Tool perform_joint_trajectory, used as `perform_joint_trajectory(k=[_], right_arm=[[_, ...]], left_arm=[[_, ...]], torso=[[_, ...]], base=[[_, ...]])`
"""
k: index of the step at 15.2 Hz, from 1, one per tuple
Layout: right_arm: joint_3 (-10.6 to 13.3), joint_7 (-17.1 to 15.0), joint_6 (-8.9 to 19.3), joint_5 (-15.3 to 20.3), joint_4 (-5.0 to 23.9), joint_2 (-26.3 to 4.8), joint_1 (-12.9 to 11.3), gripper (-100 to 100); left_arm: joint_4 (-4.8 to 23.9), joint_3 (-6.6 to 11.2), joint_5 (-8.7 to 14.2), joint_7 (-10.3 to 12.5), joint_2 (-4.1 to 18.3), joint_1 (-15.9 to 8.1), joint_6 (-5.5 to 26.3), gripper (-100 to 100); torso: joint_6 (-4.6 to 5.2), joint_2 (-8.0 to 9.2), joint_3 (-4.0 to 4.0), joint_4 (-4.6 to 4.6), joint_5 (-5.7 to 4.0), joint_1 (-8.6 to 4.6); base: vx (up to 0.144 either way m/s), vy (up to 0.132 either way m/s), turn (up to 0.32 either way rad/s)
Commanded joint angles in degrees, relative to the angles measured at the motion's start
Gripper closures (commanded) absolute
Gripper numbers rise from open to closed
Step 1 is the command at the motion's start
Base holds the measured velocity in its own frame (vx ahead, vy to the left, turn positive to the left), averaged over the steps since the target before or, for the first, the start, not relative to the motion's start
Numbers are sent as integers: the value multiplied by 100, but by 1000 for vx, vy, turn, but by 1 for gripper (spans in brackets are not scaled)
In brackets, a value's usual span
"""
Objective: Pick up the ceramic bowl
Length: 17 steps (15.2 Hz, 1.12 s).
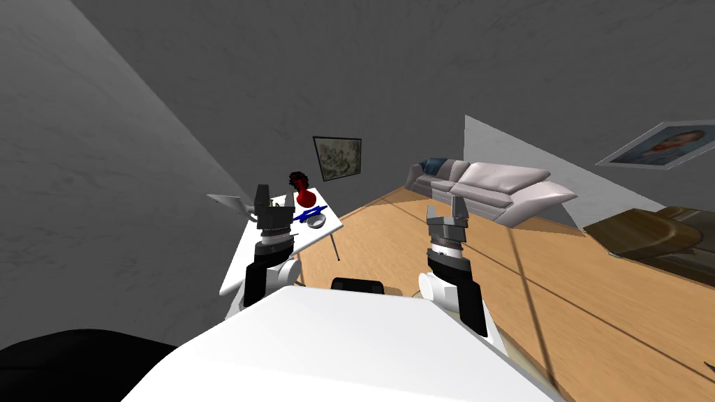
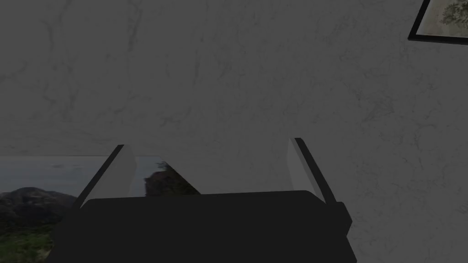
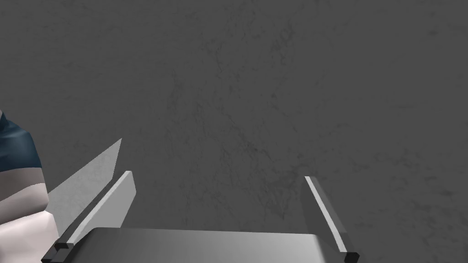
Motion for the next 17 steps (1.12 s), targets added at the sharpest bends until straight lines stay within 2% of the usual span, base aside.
perform_joint_trajectory(k=[1, 3, 6, 7, 8, 11, 12, 13, 14, 15, 17], right_arm=[[0, 0, 0, 0, 0, 0, 0, 0], [0, 0, 0, 0, 0, 0, 0, 0], [0, 0, 0, 0, 0, 0, 0, 0], [0, 0, 0, 0, 0, 0, 0, 0], [0, 0, 0, 0, 0, 0, 0, 0], [0, 0, 0, 0, 0, 0, 0, 0], [0, 0, 0, 0, 0, 0, 1, 0], [0, 0, 0, 0, 0, 0, 1, 0], [0, 0, 0, 0, 0, 1, 1, 0], [0, 0, 0, 0, 0, 0, 1, 0], [0, 0, 0, 0, 0, 0, 1, 0]], left_arm=[[29, 25, 65, 26, 202, -9, 177, -100], [72, 63, 161, 64, 400, -22, 429, -100], [100, 88, 223, 89, 505, -30, 608, -100], [131, 116, 294, 117, 614, -40, 802, -100], [131, 116, 294, 117, 614, -40, 802, -100], [206, 183, 460, 183, 843, -64, 1209, -100], [206, 183, 460, 183, 843, -64, 1255, -100], [248, 221, 553, 220, 961, -77, 1440, -100], [248, 221, 553, 220, 961, -77, 1512, -100], [293, 261, 654, 260, 1083, -92, 1653, -100], [293, 261, 654, 260, 1083, -92, 1786, -100]], torso=[[0, 0, 0, 0, 0, 0], [0, -5, -3, -1, -1, -8], [0, -13, -8, -3, -4, -18], [0, -13, -7, -3, -4, -17], [0, -12, -7, -3, -4, -16], [0, -13, -8, -3, -4, -16], [0, -16, -9, -3, -4, -17], [0, -16, -9, -4, -4, -18], [-1, -17, -10, -4, -4, -20], [0, -15, -9, -4, -4, -20], [0, -15, -9, -4, -4, -20]], base=[[6, -12, 25], [26, -44, 50], [29, -45, 27], [24, -38, 33], [20, -36, 28], [31, -43, 40], [35, -46, 36], [37, -53, 45], [29, -51, 42], [26, -52, 49], [27, -41, 28]])
